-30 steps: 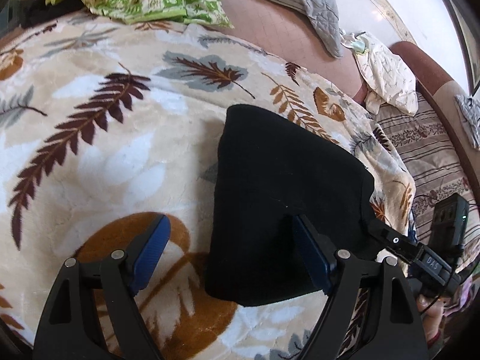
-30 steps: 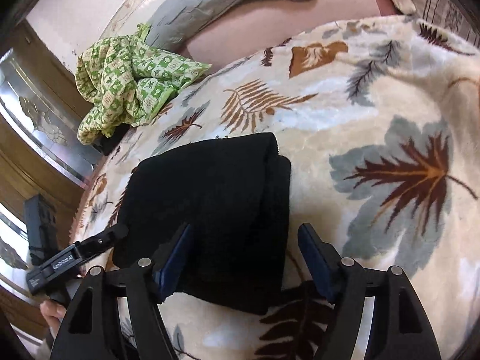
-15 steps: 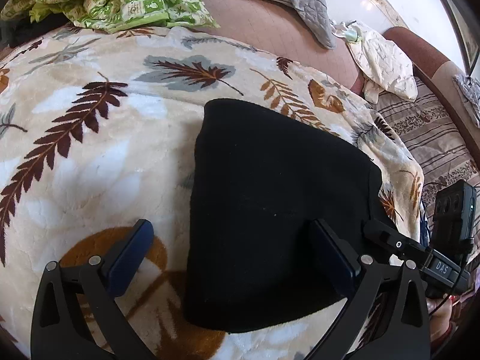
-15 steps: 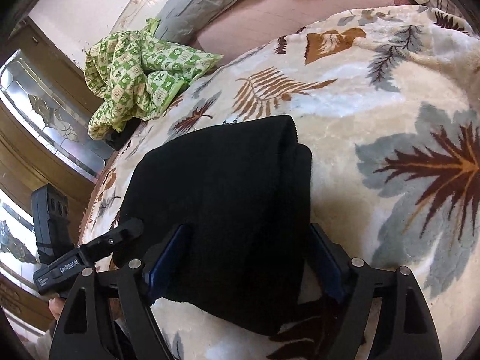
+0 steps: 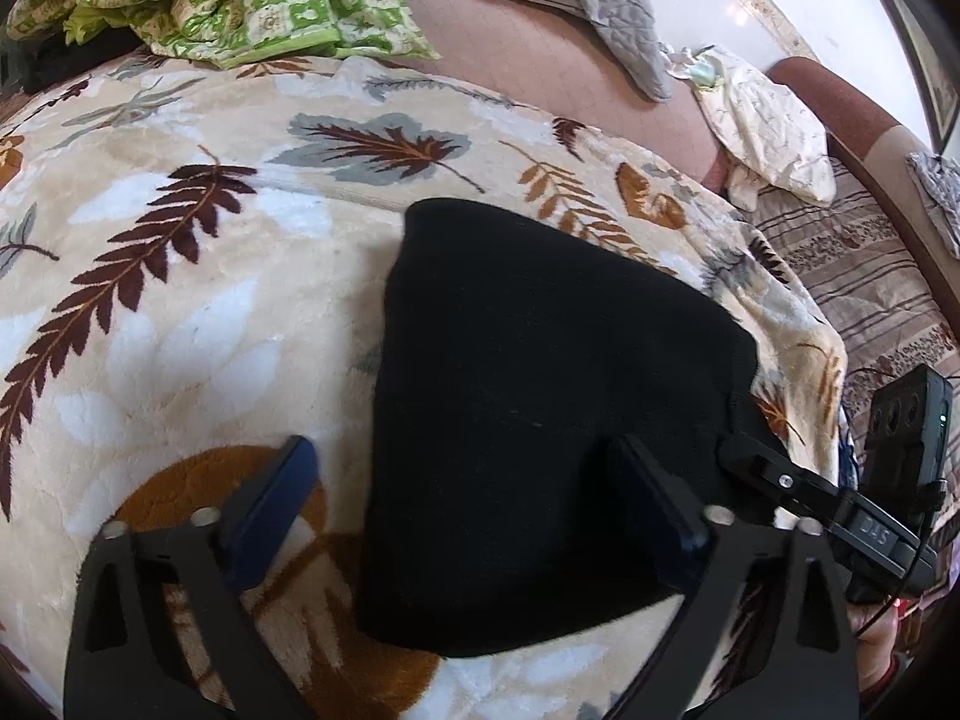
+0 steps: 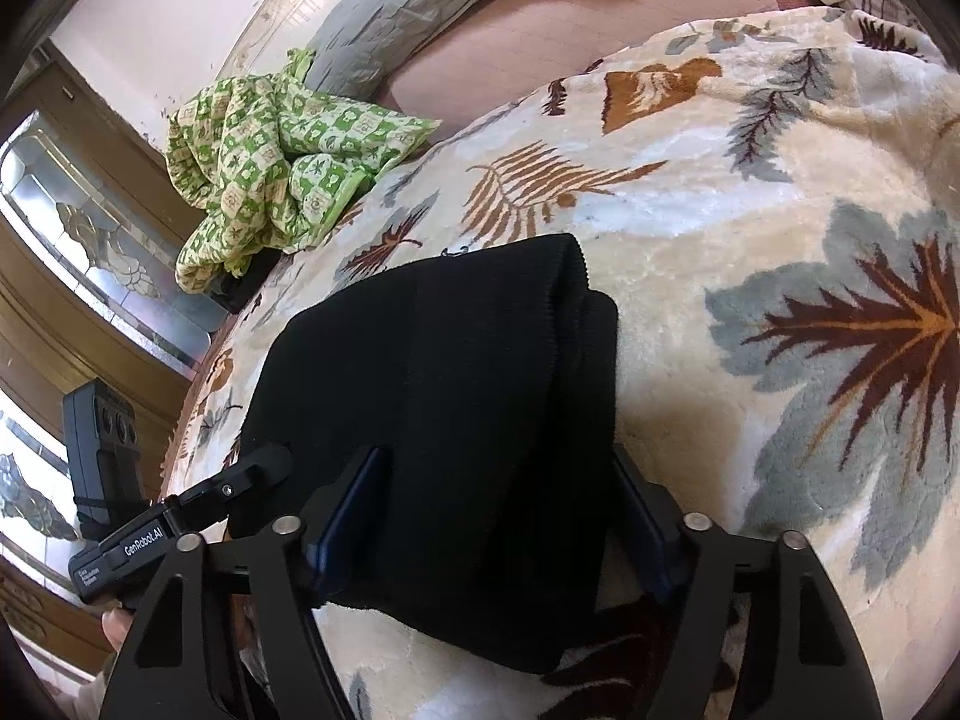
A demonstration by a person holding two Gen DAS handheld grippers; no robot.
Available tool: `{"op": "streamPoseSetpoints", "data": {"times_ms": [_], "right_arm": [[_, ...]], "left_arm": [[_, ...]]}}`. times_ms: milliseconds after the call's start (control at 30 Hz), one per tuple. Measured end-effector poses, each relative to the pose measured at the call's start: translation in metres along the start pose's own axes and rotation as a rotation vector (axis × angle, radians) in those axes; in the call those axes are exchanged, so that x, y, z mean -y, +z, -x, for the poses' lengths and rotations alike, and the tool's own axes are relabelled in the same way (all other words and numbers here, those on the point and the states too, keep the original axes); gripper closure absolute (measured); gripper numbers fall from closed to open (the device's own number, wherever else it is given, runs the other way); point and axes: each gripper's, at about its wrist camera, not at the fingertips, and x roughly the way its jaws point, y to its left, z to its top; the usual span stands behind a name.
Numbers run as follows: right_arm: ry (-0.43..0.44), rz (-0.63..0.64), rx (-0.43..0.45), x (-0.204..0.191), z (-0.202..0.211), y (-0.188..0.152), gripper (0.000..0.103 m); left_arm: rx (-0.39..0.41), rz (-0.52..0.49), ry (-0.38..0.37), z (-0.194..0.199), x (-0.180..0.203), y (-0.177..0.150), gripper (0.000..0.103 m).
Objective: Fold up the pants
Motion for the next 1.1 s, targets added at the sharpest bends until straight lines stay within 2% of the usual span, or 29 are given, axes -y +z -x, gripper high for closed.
{"op": "streamPoseSetpoints", "data": {"times_ms": [67, 133, 200, 300, 433, 633, 767, 833, 900, 933, 967, 1100], "right_arm": [[-0.001, 0.013, 0.009, -0.003, 0.002, 0.0, 0.044], [-0.004, 0.034, 0.017, -0.007, 0.005, 0.0, 0.054], [-0.003, 0.055, 0.024, -0.011, 0.01, 0.002, 0.06], [0.015, 0.075, 0.043, -0.02, 0.022, 0.009, 0.065], [0.033, 0.099, 0.079, -0.034, 0.028, 0.028, 0.066], [0.034, 0.113, 0.094, -0.045, 0.009, 0.065, 0.066], [0.017, 0.113, 0.084, -0.042, -0.016, 0.083, 0.066], [-0.002, 0.106, 0.057, -0.034, -0.033, 0.086, 0.06], [-0.081, 0.113, 0.023, -0.027, -0.05, 0.083, 0.051], [-0.112, 0.136, 0.011, -0.025, -0.054, 0.078, 0.046], [-0.111, 0.148, 0.019, -0.025, -0.051, 0.075, 0.044], [-0.134, 0.159, 0.06, -0.026, -0.024, 0.07, 0.041]], "left_arm": [[-0.01, -0.01, -0.039, 0.002, 0.004, 0.0, 0.033], [-0.005, -0.021, -0.029, 0.004, 0.008, 0.0, 0.037], [0.0, -0.015, -0.031, 0.007, 0.007, 0.0, 0.05], [0.026, -0.023, -0.041, 0.02, 0.01, 0.008, 0.062], [0.067, -0.045, -0.053, 0.035, 0.016, 0.034, 0.065], [0.093, -0.056, -0.01, 0.023, 0.011, 0.068, 0.065], [0.062, -0.046, 0.021, -0.003, 0.001, 0.079, 0.064], [0.017, -0.03, 0.049, -0.021, -0.005, 0.077, 0.056], [-0.022, -0.021, 0.087, -0.034, -0.012, 0.072, 0.031], [-0.009, -0.016, 0.103, -0.035, -0.016, 0.068, 0.025], [0.006, -0.01, 0.11, -0.031, -0.019, 0.066, 0.019], [0.013, 0.015, 0.124, -0.018, -0.028, 0.063, 0.019]]}}
